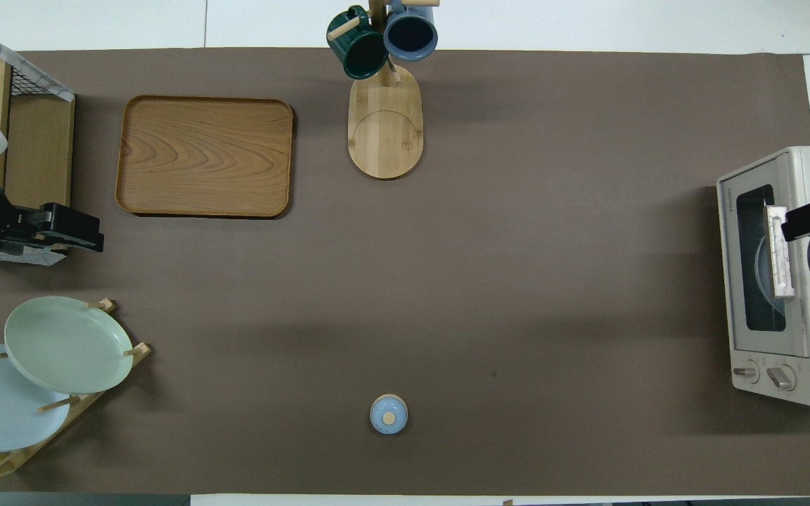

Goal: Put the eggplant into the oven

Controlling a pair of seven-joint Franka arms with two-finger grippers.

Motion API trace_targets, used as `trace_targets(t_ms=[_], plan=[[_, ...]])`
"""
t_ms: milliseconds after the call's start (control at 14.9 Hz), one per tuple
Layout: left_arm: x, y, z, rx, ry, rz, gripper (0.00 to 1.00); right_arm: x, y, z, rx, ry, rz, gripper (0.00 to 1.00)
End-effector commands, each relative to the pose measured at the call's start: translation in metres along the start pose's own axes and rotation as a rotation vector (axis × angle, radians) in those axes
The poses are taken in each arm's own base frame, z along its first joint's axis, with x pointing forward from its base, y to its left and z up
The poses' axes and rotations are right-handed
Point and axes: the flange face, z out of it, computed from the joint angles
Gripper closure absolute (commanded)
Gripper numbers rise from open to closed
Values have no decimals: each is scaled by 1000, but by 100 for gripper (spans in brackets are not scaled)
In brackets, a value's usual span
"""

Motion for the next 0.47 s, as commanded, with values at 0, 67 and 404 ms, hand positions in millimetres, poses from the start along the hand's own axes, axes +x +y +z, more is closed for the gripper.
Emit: trace_targets(t_ms=[0,67,404], plan=[[-6,-5,-3,20,-2,-4,0,-8,8,-3,34,0,34,0],[-6,-5,-3,20,-2,-4,0,-12,5,-2,34,-2,32,0],[-6,-5,-3,20,-2,-4,0,-22,1,-8,29,51,115,0]])
